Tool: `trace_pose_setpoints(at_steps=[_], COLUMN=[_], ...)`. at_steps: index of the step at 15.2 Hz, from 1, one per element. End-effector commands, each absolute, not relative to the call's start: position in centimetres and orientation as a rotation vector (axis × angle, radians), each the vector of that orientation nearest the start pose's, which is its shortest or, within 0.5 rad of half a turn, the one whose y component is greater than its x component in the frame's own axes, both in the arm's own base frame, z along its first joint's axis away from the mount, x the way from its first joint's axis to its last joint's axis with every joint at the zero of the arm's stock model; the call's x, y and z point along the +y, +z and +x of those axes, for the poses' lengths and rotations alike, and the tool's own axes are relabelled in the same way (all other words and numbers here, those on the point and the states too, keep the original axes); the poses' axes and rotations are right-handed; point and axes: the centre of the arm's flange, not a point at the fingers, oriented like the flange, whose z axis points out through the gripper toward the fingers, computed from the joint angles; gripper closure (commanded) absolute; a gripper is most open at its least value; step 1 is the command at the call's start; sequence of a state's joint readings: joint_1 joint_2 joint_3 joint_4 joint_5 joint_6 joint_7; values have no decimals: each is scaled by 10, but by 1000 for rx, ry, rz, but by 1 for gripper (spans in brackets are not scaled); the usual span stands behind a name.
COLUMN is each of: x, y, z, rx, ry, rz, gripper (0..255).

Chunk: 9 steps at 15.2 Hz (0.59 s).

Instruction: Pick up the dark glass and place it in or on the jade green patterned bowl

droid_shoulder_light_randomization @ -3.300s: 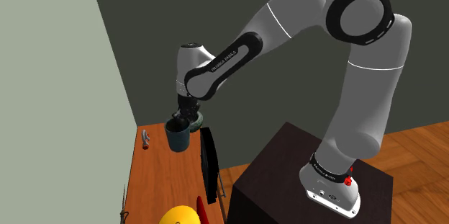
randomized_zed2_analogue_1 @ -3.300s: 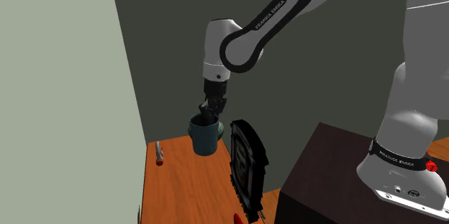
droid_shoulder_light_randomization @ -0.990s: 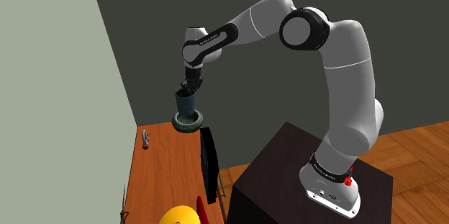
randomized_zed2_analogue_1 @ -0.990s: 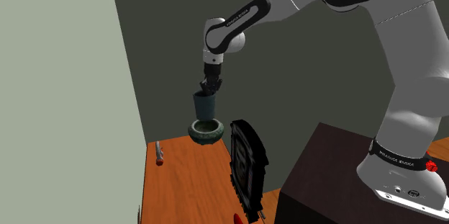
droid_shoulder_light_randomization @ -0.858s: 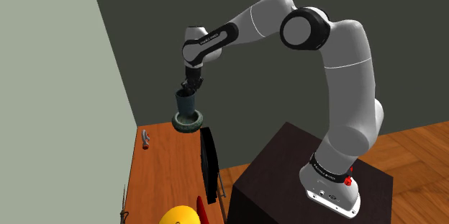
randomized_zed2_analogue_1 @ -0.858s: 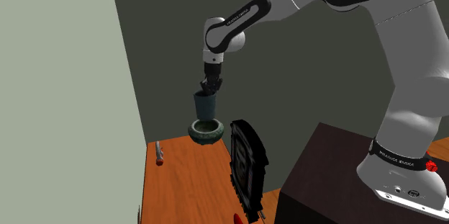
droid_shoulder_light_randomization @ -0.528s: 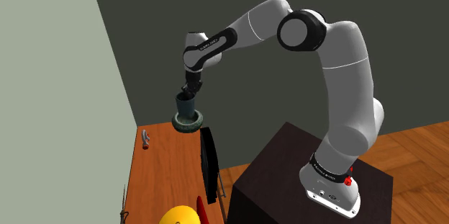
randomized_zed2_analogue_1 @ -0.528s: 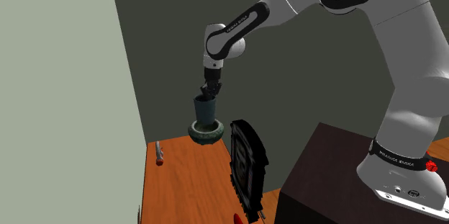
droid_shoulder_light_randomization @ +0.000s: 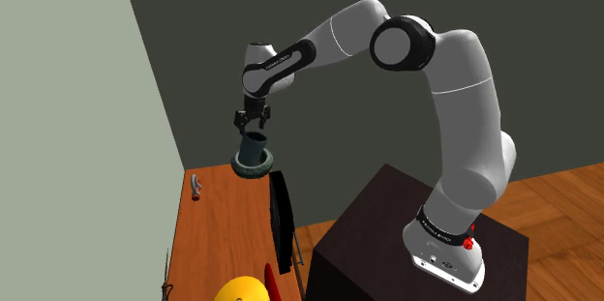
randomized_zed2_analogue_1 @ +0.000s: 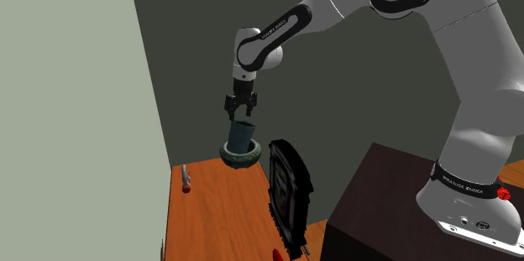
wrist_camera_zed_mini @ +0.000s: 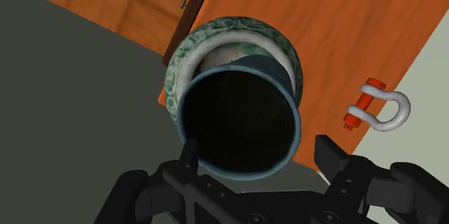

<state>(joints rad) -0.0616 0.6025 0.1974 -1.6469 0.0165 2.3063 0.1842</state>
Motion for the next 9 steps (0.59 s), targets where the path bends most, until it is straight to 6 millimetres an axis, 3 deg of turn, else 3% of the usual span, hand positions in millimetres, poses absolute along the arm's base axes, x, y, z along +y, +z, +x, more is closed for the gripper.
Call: trace_pose_setpoints(at_steps=[1,5,9], x=[49,43,43], y=[236,286,286], z=[688,686,686], rx=[-100,-100,-100], ry=[-50,-50,-50], rz=[-3013,-3013,-3013], gripper=[0,0,0])
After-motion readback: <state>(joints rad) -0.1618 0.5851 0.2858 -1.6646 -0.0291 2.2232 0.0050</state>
